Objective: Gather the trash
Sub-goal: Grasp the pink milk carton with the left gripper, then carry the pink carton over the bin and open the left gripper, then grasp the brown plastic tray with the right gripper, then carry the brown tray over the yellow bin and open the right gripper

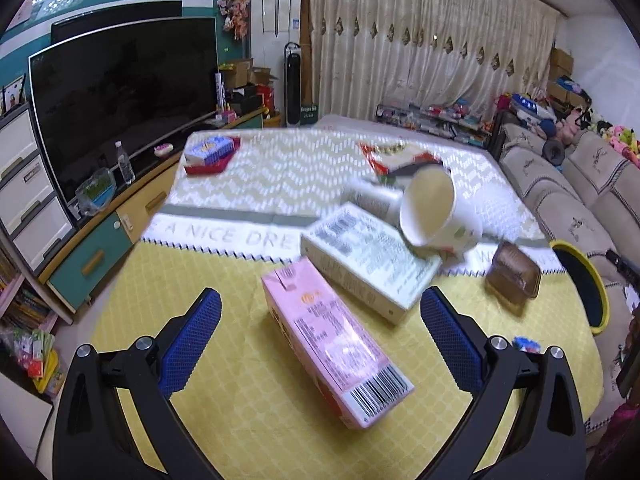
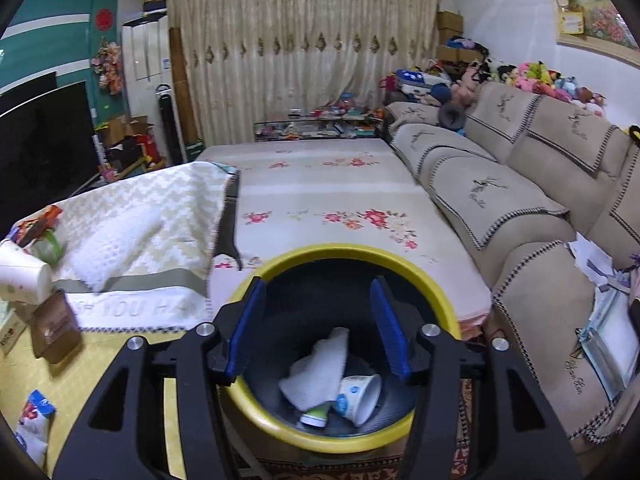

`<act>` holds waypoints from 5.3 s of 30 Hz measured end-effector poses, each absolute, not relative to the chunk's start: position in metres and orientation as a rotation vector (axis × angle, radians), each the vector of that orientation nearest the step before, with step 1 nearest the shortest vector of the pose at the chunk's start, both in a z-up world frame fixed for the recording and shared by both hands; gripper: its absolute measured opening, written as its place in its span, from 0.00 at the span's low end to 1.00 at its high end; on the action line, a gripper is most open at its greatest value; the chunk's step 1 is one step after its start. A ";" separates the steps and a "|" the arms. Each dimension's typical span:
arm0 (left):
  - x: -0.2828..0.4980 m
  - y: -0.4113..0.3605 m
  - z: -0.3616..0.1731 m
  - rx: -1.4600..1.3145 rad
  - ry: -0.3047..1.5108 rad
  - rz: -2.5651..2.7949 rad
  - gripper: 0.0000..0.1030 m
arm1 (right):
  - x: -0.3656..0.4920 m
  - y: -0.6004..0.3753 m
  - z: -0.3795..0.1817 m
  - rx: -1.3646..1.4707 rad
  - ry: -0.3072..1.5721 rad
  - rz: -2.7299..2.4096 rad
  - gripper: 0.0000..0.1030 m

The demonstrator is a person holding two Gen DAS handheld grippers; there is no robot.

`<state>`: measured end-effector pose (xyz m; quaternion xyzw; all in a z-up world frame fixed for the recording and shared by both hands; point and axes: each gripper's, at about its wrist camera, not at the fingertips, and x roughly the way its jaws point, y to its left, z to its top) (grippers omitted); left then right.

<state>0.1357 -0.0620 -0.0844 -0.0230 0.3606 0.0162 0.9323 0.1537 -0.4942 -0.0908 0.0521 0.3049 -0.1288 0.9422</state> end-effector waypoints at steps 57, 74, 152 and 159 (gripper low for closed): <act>0.161 -0.067 -0.078 0.090 0.768 0.011 0.37 | 0.148 -0.461 -0.075 0.097 0.624 -0.148 0.56; 0.218 -0.337 -0.030 0.266 0.648 -0.622 0.37 | 0.080 -0.556 -0.053 0.155 0.525 -0.364 0.57; 0.146 -0.066 -0.074 -0.033 0.636 -0.096 0.95 | 0.194 -0.363 -0.083 0.121 0.754 0.212 0.06; 0.147 -0.072 -0.077 -0.023 0.641 -0.106 0.95 | 0.176 -0.437 -0.080 0.207 0.716 0.012 0.06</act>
